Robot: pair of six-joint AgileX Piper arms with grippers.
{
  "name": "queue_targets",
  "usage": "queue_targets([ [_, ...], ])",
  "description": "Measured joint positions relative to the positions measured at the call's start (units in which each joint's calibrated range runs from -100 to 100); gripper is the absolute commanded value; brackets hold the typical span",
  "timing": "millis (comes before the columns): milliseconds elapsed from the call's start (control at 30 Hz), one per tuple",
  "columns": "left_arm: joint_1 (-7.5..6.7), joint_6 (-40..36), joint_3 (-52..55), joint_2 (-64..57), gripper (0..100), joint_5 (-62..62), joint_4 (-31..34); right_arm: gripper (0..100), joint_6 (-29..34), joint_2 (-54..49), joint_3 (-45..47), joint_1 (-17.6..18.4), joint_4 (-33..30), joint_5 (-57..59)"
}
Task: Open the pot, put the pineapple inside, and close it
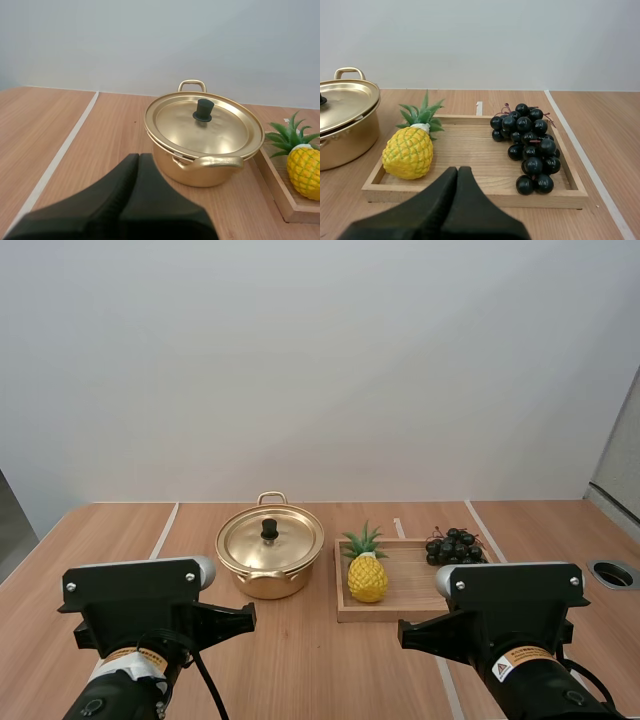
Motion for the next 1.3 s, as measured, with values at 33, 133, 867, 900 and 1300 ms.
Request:
queue_targets([
  [33, 0.00, 0.0, 0.0, 0.0, 0, 0.0, 0.0, 0, 0.0, 0.0, 0.0, 0.0, 0.0, 0.0],
  [133, 0.00, 0.0, 0.0, 0.0, 0, 0.0, 0.0, 0, 0.0, 0.0, 0.0, 0.0, 0.0, 0.0],
  [867, 0.00, 0.0, 0.0, 0.0, 0, 0.0, 0.0, 0, 0.1, 0.0, 0.0, 0.0, 0.8, 0.0],
  [900, 0.00, 0.0, 0.0, 0.0, 0, 0.0, 0.0, 0, 0.3, 0.0, 0.0, 0.0, 1.0, 0.0],
  [1300, 0.00, 0.0, 0.0, 0.0, 0, 0.0, 0.0, 0, 0.3, 0.0, 0.0, -0.2, 1.3, 0.0],
])
